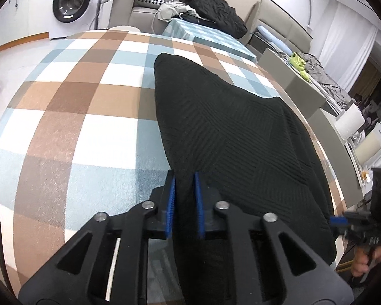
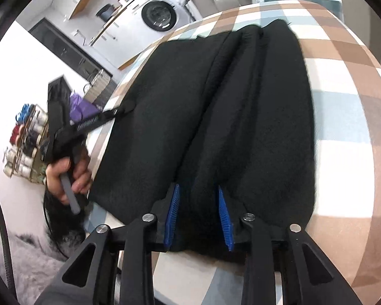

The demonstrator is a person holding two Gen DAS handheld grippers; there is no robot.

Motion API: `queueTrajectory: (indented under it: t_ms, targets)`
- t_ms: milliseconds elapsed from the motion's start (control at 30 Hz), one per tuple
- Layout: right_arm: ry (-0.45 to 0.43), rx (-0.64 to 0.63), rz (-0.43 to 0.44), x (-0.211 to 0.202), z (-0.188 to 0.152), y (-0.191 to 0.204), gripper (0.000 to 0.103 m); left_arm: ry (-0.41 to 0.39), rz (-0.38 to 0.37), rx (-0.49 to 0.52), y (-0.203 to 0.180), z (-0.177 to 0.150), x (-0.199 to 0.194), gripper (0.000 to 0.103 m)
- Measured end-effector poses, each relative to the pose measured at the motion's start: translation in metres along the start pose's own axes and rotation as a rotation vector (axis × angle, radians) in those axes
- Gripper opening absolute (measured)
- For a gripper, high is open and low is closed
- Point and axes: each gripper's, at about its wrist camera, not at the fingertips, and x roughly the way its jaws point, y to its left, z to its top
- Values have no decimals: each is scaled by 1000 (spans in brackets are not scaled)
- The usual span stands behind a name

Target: Fold small clothes

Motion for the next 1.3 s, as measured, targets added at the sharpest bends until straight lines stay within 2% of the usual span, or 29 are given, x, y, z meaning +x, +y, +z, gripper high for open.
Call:
queueTrajectory:
  t_ms: [67, 133, 400, 467, 500, 533, 633, 700, 767, 900, 967, 1033, 1200, 1300]
  targets:
    - [-28, 15, -4, 1, 15, -11, 39, 3, -6, 8, -2, -2, -3, 20]
    - [-52, 48, -3, 8, 35, -24, 40, 0, -14, 3, -2, -5, -7, 27]
    - [-71, 17, -1, 52, 106, -28, 40, -22, 1, -11, 0, -10, -21, 29]
    - [-75, -1, -42, 63, 117, -19, 30, -24, 3, -17, 1, -11, -23, 29]
    - [-81, -12, -59, 65, 121, -16, 21, -28, 5, -21, 1, -11, -25, 29]
    - [-84, -22, -67, 67, 122, -12, 11, -30, 5, -22, 2, -11, -25, 29]
    - [-145, -73, -61, 52, 123, 6, 9, -45, -10, -21, 0, -8, -32, 29]
    - [-202, -102, -43, 24, 127, 16, 9, -60, -18, -9, -4, -7, -38, 29]
    - [-233, -128, -85, 6, 128, 20, 9, -66, -18, 2, -6, -5, -39, 29]
    - [-176, -44, -160, 14, 128, -18, 11, -51, -20, 4, -9, -6, -34, 29]
    - [-112, 13, -147, 30, 128, -39, 11, -40, -22, 6, -11, -8, -31, 29]
    - [-86, 54, -142, 35, 126, -52, 15, -30, -20, 10, -13, -11, -29, 29]
    - [-104, 101, -55, 15, 92, -55, 24, -18, -23, 7, -14, -15, -26, 29]
    - [-118, 119, -20, 6, 64, -54, 23, -12, -36, 8, -17, -15, -23, 29]
